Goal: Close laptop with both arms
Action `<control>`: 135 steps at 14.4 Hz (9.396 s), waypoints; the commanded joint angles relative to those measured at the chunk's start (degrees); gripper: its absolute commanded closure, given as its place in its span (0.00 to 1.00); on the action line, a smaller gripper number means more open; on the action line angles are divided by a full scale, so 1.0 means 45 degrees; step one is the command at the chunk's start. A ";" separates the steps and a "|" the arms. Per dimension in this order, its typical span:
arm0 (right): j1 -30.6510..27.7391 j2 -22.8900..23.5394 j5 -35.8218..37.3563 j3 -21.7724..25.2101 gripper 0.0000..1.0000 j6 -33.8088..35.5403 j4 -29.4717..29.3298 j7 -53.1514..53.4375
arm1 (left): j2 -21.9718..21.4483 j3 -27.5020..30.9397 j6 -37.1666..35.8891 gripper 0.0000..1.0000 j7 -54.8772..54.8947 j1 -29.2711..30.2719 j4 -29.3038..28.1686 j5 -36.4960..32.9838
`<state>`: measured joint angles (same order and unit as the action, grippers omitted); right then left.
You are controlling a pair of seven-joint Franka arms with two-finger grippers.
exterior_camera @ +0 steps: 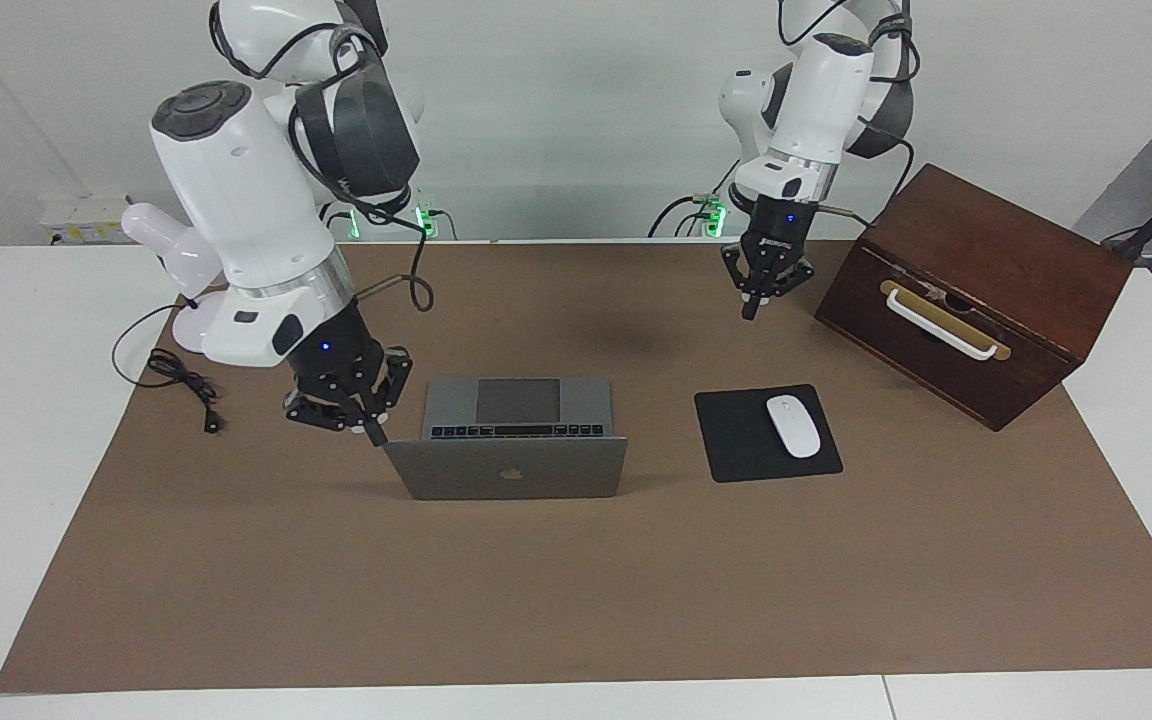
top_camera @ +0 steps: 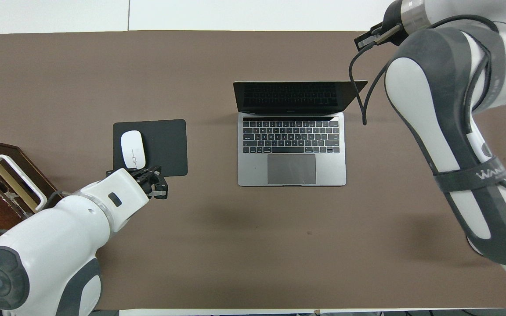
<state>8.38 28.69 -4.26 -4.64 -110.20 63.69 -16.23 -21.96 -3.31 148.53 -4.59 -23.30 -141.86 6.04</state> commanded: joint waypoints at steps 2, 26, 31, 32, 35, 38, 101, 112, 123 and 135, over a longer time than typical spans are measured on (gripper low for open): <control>-0.0163 0.0810 0.0030 -0.0433 1.00 -0.0724 -0.0598 0.0030 | -0.0044 0.0168 0.1462 1.00 -0.0015 -0.0933 -0.0758 0.0220; 0.0149 0.1202 -0.1142 -0.0493 1.00 -0.1996 0.1433 0.2063 | 0.6166 0.0207 1.0410 1.00 -0.0445 -0.3787 -0.0507 0.0161; 0.0149 0.1202 -0.1414 -0.0513 1.00 -0.1977 0.1589 0.2063 | 0.7631 0.0227 1.1563 1.00 -0.0425 -0.3787 0.0040 0.0064; 0.0149 0.1182 -0.1473 -0.0513 1.00 -0.1977 0.1628 0.2063 | 0.7769 0.0227 1.1563 1.00 -0.0425 -0.3768 0.0099 0.0064; 0.0168 0.1085 -0.1474 -0.0513 1.00 -0.1977 0.1843 0.2063 | 0.8100 0.0246 1.1563 1.00 -0.0193 -0.3768 0.0139 0.0044; 0.0168 0.1065 -0.1474 -0.0513 1.00 -0.1977 0.1863 0.2063 | 0.8393 0.0266 1.1563 1.00 -0.0094 -0.3690 0.0197 -0.0189; 0.0637 -0.2138 -0.1454 -0.0610 1.00 -0.3286 1.0165 0.2356 | 0.8942 0.0266 1.1564 1.00 0.1313 -0.3631 0.0041 -0.0249; 0.0598 -0.2586 -0.1259 -0.0552 1.00 -0.0943 0.8758 0.3448 | 0.8942 0.0266 1.1563 1.00 0.1313 -0.3611 0.0022 -0.0249; 0.0403 -0.4401 -0.0831 -0.0435 1.00 0.1361 0.8601 0.4055 | 0.8631 0.0227 1.1544 1.00 0.1118 -0.3592 0.0002 -0.0210; -0.0416 -0.6747 -0.0126 -0.0415 0.00 0.3510 0.8582 0.4016 | 0.4787 0.0266 0.5872 1.00 0.1175 -0.3435 -0.0564 -0.0210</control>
<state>7.62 0.07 -5.71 -6.03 -95.68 101.87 1.05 6.34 -2.24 183.38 0.41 -39.14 -142.58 5.61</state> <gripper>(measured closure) 0.542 0.991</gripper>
